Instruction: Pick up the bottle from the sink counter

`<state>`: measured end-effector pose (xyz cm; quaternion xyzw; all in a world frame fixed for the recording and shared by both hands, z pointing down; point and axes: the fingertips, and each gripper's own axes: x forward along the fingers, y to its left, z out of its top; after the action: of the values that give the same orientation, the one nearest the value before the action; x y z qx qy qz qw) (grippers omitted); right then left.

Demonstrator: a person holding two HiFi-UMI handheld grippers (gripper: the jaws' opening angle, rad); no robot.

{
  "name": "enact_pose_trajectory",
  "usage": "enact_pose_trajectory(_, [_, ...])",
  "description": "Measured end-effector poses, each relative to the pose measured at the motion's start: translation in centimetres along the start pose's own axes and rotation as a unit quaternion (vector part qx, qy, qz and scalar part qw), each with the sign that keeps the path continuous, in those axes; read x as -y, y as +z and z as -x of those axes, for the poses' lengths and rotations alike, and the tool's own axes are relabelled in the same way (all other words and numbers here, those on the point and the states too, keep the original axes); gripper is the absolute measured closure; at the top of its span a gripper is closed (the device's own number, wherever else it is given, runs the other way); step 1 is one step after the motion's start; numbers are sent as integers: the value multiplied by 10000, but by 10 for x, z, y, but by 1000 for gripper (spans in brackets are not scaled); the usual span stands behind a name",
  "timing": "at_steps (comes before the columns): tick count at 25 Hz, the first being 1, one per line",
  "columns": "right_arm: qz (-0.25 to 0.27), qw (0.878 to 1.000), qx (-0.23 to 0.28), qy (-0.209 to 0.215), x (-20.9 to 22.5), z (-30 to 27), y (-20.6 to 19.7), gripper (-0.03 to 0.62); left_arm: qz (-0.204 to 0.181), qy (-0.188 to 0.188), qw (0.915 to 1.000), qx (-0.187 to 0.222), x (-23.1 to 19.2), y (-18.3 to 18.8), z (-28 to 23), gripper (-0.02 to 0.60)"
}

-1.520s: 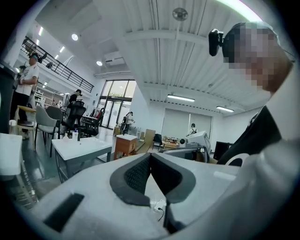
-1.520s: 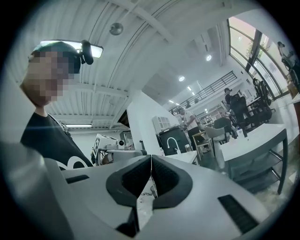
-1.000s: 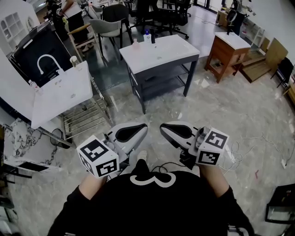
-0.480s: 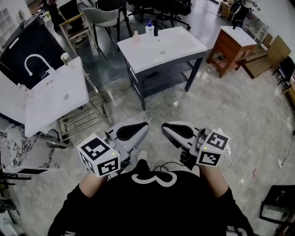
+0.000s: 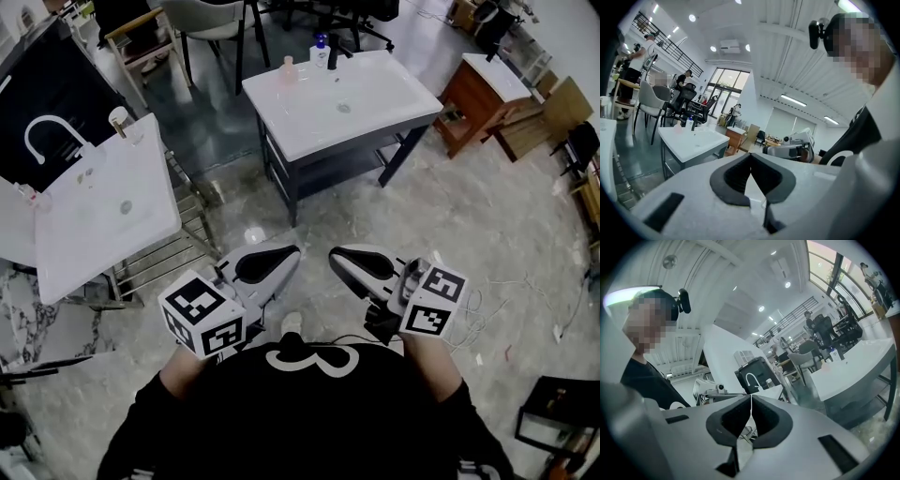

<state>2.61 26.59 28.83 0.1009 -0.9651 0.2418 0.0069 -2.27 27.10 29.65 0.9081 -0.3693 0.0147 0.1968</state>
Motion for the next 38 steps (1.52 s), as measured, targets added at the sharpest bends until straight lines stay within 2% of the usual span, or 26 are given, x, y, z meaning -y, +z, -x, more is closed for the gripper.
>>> enact_pose_trajectory(7, [38,9999,-35,-121,15,-38,15,579,58,-101,9998,138,-47,18,9,566])
enact_pose_trajectory(16, [164,9996,-26,-235,30,-46,25,579,40,-207,9996,205,-62,31,1,566])
enact_pose_trajectory(22, [166,9997,36,-178,54,-50,36,579,16,-191,9997,159,-74,38,-19,566])
enact_pose_trajectory(27, [116,9999,59,-64,88,-58,51,579,51,-112,9999,84,-97,46,-46,566])
enact_pose_trajectory(33, [-61,10000,32,41,149,-67,74,579,151,-8,9999,-29,-136,62,-94,566])
enact_pose_trajectory(38, [-181,9997,-28,157,207,-80,99,579,182,-165,9997,-30,-166,80,-139,566])
